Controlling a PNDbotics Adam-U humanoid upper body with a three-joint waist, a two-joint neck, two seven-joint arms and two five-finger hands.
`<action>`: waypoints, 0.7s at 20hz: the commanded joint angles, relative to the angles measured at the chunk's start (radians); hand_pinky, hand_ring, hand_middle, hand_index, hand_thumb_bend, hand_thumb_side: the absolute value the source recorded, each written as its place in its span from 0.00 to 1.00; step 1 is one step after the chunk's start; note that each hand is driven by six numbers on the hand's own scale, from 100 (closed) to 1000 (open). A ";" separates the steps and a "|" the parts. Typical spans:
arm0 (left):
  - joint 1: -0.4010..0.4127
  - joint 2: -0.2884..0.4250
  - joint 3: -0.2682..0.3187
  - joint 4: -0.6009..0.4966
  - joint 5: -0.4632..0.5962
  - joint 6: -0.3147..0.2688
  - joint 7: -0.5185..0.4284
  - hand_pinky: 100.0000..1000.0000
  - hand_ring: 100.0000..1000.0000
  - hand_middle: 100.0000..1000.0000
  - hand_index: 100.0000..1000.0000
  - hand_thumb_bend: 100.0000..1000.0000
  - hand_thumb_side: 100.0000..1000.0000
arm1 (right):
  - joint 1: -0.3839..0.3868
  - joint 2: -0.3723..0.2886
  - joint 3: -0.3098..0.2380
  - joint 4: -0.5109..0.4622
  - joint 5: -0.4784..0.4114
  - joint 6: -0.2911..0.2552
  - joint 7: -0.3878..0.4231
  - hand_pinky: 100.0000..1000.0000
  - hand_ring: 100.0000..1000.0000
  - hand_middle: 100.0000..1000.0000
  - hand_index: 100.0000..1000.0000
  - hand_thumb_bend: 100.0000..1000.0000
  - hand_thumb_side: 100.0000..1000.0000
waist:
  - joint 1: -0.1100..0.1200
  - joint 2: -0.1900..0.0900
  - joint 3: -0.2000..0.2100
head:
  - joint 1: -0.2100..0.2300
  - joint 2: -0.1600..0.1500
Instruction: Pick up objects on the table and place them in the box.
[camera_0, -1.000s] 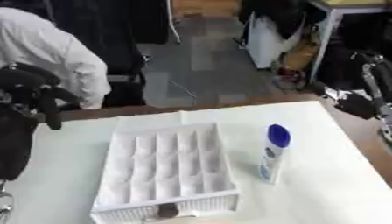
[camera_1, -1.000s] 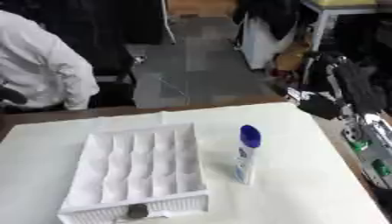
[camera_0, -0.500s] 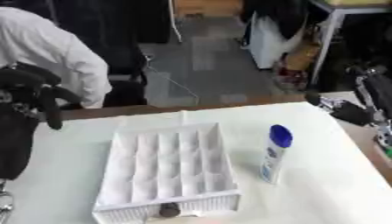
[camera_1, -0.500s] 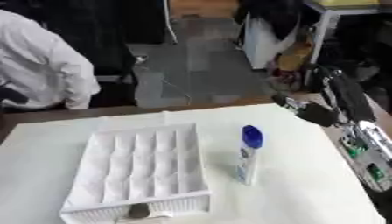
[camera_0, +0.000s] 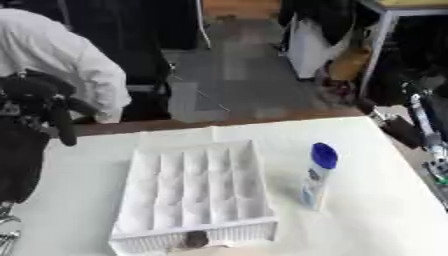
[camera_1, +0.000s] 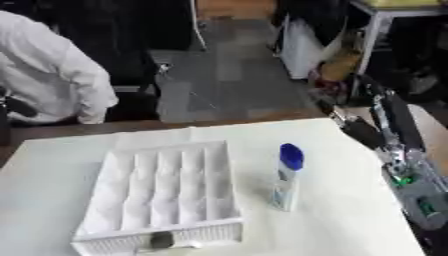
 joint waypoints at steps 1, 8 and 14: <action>-0.015 0.019 0.007 -0.014 0.002 -0.001 0.004 0.54 0.23 0.57 0.65 0.39 0.86 | 0.010 0.032 -0.033 -0.072 -0.004 0.035 -0.028 0.72 0.93 0.49 0.98 0.79 0.98 | 0.000 -0.013 -0.001 | 0.013 -0.002; -0.017 0.020 0.006 -0.014 0.004 -0.001 0.003 0.54 0.23 0.57 0.65 0.39 0.86 | 0.058 0.113 -0.022 -0.112 -0.019 0.067 -0.080 0.71 0.94 0.51 1.00 0.76 0.92 | -0.001 -0.015 -0.001 | 0.018 -0.003; -0.023 0.020 0.005 -0.014 0.006 -0.002 0.001 0.54 0.23 0.57 0.65 0.39 0.86 | 0.073 0.145 0.017 -0.111 0.015 0.066 -0.073 0.71 0.94 0.53 1.00 0.78 0.89 | -0.003 -0.014 0.003 | 0.018 0.000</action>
